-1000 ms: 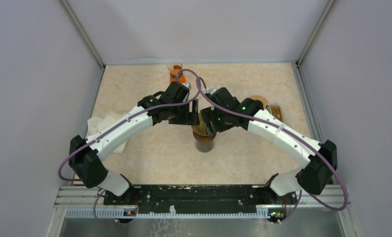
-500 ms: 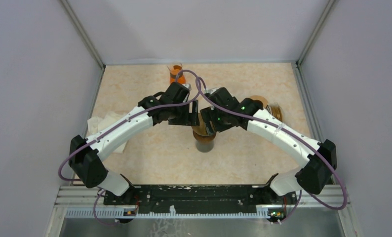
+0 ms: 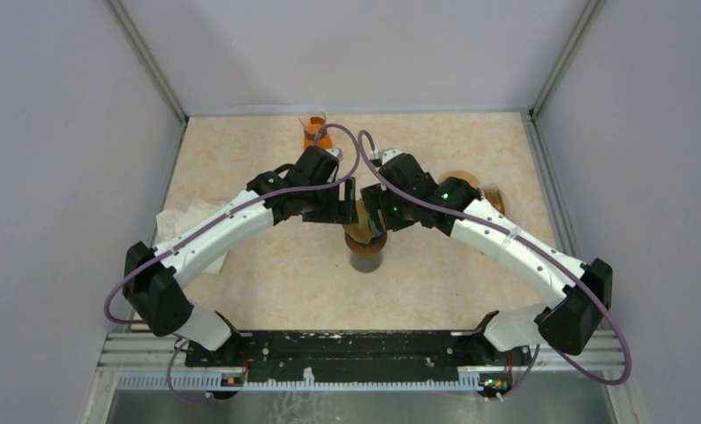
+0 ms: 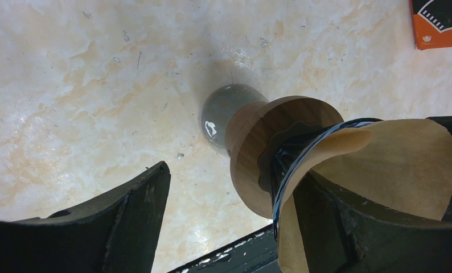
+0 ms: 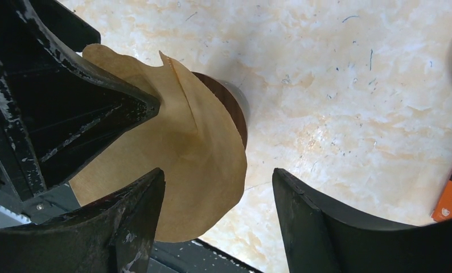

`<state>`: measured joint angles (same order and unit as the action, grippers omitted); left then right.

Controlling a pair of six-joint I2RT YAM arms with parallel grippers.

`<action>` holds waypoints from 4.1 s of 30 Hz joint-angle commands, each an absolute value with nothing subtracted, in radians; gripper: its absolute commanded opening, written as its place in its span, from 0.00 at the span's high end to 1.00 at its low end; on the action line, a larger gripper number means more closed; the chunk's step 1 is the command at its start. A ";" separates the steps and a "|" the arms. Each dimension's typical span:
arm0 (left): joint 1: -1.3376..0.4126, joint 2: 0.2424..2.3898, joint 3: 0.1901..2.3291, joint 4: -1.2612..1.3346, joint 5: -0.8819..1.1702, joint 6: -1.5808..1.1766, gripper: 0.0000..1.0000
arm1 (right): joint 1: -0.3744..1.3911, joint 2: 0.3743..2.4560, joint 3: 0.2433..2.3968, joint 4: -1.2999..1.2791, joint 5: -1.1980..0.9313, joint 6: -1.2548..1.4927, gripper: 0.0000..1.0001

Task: Place the coffee filter in the dripper
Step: Place the coffee filter in the coffee dripper.

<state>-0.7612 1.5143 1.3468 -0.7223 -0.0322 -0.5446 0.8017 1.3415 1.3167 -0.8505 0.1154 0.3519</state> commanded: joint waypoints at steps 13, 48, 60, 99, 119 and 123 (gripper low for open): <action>-0.756 1.493 1.350 -0.702 -0.030 -0.536 0.16 | 0.791 1.300 1.331 -0.847 0.104 0.339 0.29; -0.716 1.532 1.323 -0.687 0.023 -0.546 0.16 | 0.790 1.314 1.226 -0.834 0.085 0.242 0.25; -0.696 1.504 1.303 -0.665 0.065 -0.539 0.16 | 0.790 1.270 1.253 -0.829 0.116 0.259 0.24; -0.696 1.493 1.342 -0.695 0.059 -0.485 0.16 | 0.790 1.296 1.329 -0.905 0.117 0.301 0.21; -0.696 1.476 1.350 -0.686 0.085 -0.454 0.15 | 0.791 1.294 1.360 -0.793 0.067 0.354 0.20; -0.696 1.476 1.352 -0.689 0.089 -0.452 0.15 | 0.791 1.325 1.368 -0.806 0.042 0.354 0.20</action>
